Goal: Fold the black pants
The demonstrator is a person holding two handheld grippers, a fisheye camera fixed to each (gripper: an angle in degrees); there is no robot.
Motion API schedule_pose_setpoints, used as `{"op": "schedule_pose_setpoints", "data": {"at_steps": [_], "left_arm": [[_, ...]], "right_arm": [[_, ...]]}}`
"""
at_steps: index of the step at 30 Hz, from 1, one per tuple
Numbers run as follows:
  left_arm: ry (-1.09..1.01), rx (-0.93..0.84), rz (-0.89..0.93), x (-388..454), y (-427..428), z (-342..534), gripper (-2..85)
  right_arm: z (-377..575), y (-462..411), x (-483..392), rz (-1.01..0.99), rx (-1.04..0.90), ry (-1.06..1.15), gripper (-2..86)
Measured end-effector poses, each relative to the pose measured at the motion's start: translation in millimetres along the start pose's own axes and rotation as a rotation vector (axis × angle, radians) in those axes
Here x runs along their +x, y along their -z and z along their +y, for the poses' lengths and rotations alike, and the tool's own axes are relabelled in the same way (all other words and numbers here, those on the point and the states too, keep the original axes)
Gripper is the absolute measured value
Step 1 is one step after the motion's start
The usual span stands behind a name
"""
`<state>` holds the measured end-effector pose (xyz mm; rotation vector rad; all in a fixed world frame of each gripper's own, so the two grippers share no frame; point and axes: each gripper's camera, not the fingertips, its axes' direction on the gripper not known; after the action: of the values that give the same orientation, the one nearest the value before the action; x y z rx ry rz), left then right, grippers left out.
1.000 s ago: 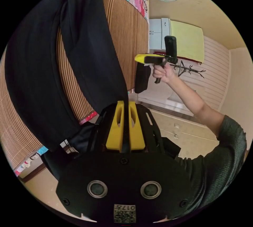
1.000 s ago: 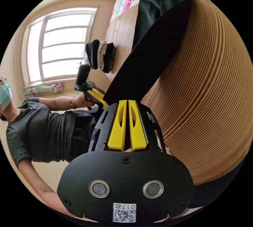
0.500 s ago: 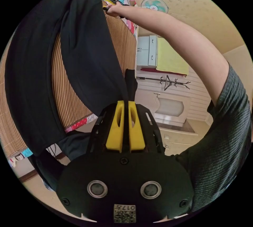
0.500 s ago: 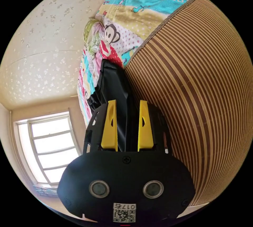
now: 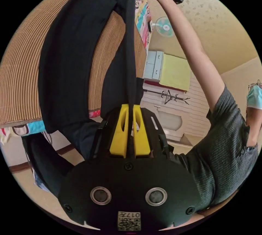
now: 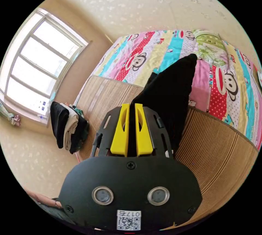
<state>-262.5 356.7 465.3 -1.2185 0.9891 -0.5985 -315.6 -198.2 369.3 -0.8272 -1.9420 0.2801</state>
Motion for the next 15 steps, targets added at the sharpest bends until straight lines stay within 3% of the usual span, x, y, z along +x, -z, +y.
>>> {"op": "schedule_pose_setpoints", "data": {"at_steps": [3,7,11,15], "left_arm": [[0.111,-0.048,-0.145,-34.5,22.4,5.8,0.9],[0.181,-0.081,-0.227,-69.9,63.4,-5.0,1.3],[0.149,-0.171,-0.174,-73.8,84.0,-23.3,1.1],[0.102,-0.235,-0.134,-54.0,96.6,-31.5,1.0]], "right_arm": [[44.0,-10.8,-22.3,-0.103,-0.002,0.058,2.2],[174.7,-19.8,1.8,0.005,-0.116,-0.015,3.3],[349.9,-17.3,64.5,0.002,-0.267,-0.309,6.3],[479.6,6.3,86.6,-0.107,-0.247,-0.544,10.2]]}}
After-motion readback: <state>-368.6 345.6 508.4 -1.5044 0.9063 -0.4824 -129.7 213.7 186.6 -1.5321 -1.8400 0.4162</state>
